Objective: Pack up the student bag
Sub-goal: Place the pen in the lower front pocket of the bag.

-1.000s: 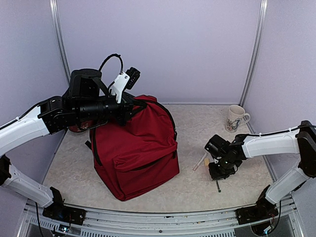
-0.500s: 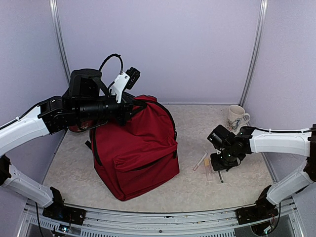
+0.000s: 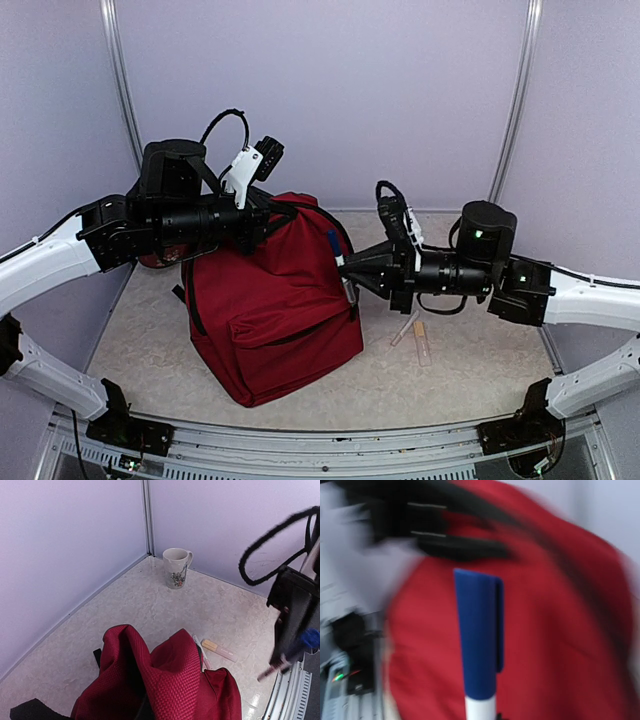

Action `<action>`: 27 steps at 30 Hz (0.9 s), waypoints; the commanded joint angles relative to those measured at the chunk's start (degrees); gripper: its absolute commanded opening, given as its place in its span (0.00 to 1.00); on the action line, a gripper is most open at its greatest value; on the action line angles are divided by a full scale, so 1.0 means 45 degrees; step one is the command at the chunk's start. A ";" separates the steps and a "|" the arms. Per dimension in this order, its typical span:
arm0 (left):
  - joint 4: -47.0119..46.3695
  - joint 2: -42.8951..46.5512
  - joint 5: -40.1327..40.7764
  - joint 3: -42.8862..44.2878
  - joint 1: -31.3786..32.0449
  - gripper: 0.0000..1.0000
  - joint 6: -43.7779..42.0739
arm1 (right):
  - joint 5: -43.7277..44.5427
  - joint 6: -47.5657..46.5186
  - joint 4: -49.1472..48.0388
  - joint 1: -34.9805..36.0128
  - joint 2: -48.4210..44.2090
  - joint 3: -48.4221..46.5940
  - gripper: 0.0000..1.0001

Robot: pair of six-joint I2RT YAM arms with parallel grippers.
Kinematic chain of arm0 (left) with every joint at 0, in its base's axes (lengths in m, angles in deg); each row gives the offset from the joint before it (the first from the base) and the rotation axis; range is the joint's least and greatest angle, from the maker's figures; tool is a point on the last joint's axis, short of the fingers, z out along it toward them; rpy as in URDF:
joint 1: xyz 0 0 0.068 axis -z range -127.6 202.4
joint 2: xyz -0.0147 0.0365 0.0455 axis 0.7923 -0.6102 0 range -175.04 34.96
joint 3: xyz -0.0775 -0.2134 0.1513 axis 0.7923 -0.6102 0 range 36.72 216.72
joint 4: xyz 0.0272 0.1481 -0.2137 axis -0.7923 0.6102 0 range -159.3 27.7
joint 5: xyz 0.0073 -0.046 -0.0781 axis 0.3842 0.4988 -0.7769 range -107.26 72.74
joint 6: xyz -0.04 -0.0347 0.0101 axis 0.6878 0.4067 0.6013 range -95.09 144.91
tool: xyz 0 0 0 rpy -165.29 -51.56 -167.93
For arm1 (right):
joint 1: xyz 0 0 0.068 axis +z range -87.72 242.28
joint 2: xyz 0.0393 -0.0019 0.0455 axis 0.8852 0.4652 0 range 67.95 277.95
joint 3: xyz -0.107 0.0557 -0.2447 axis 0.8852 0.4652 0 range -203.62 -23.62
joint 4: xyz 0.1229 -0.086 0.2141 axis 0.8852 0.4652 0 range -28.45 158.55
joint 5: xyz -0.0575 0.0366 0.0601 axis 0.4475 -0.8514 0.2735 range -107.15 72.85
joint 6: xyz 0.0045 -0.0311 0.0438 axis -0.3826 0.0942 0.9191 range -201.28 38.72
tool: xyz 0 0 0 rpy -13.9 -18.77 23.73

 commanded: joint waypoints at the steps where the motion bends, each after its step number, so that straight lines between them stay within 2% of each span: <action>1: -0.0327 -0.0055 0.0060 -0.0150 -0.0050 0.01 -0.0077 | -0.3946 -0.3783 -0.3728 0.1034 0.1397 0.0495 0.00; 4: -0.0334 -0.0060 0.0087 -0.0150 -0.0050 0.01 -0.0090 | -0.5372 -0.5104 -0.3711 0.1386 0.2282 0.0120 0.00; 8: -0.0336 -0.0070 0.0075 -0.0165 -0.0051 0.01 -0.0117 | -0.5871 -0.7021 -0.3174 0.1622 0.3003 -0.0246 0.00; 13: -0.0323 -0.0101 0.0071 -0.0149 -0.0051 0.01 -0.0121 | -0.5196 -0.8742 -0.2077 0.1651 0.3570 -0.0637 0.00; 20: -0.0321 -0.0124 0.0036 -0.0148 -0.0050 0.01 -0.0120 | -0.4246 -1.0520 -0.2510 0.1641 0.3667 -0.0638 0.00; 27: -0.0309 -0.0070 0.0040 -0.0163 -0.0055 0.01 -0.0139 | -0.2805 -1.2112 -0.0693 0.1339 0.3924 -0.0776 0.00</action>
